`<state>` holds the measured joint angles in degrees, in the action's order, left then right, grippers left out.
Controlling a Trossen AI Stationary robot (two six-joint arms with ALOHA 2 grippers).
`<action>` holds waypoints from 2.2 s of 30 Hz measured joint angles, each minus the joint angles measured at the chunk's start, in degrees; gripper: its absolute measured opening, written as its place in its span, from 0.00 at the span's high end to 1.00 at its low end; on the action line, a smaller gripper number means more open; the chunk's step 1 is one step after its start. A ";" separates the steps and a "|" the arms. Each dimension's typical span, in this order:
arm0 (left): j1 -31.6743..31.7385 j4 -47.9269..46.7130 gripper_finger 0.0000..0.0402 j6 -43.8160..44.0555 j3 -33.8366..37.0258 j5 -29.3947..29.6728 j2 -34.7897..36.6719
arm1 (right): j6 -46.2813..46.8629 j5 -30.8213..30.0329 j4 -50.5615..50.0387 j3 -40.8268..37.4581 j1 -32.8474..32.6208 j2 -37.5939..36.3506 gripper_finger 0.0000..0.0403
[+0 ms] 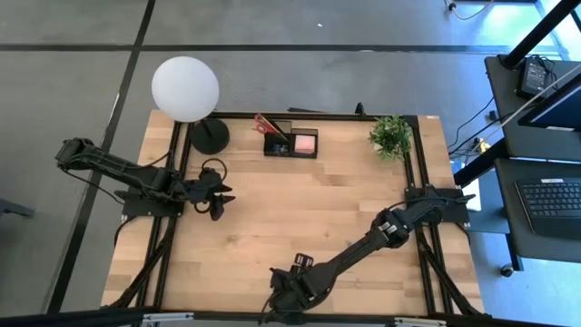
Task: Pick and place office supplies into organizer
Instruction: Put the pink binder clip into the black desk organizer
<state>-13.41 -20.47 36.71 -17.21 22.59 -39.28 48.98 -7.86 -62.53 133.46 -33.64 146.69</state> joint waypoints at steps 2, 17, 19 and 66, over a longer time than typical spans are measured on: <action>0.00 -0.01 0.60 -0.01 0.00 0.01 -0.01 | -0.02 -0.01 0.17 0.00 -0.01 0.01 0.50; -0.02 -0.37 0.60 -0.02 0.00 0.24 0.01 | -1.34 -0.22 1.19 0.10 0.19 1.93 0.50; -0.02 -0.38 0.60 -0.02 0.00 0.28 0.01 | -1.30 -0.22 1.10 0.10 0.21 1.93 0.51; -0.02 -0.39 0.60 -0.46 0.00 0.39 0.01 | -10.08 0.02 -10.42 1.52 5.51 -0.29 0.83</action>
<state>-13.43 -20.86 36.25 -17.21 22.98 -39.27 38.89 -7.84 -72.94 134.98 -28.13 146.39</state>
